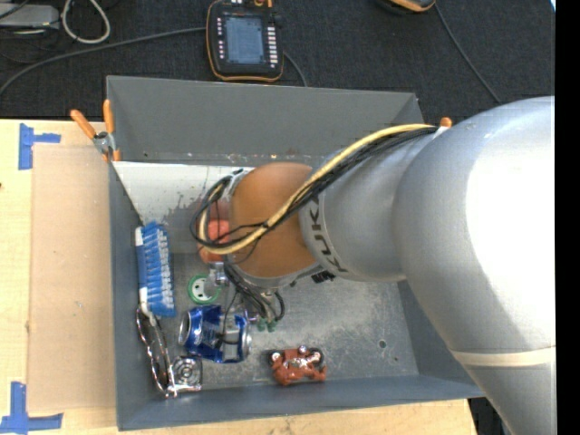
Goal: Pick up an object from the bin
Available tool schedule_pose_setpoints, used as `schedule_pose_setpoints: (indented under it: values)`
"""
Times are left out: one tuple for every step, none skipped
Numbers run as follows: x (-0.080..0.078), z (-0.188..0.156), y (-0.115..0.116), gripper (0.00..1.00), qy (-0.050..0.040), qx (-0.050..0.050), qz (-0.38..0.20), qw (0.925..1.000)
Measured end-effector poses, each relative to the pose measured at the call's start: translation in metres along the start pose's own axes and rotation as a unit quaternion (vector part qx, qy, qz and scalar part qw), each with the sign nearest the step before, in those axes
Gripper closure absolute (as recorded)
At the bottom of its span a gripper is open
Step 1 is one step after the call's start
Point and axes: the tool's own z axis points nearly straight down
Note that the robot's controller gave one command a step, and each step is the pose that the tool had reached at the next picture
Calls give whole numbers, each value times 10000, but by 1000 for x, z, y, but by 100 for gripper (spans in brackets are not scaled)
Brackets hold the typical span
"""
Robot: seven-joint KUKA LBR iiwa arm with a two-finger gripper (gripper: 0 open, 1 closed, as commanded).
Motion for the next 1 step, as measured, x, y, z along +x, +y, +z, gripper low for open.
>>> schedule_pose_setpoints:
  values:
    - [7, 3, -10, 0, -92, -32, 834, 9965]
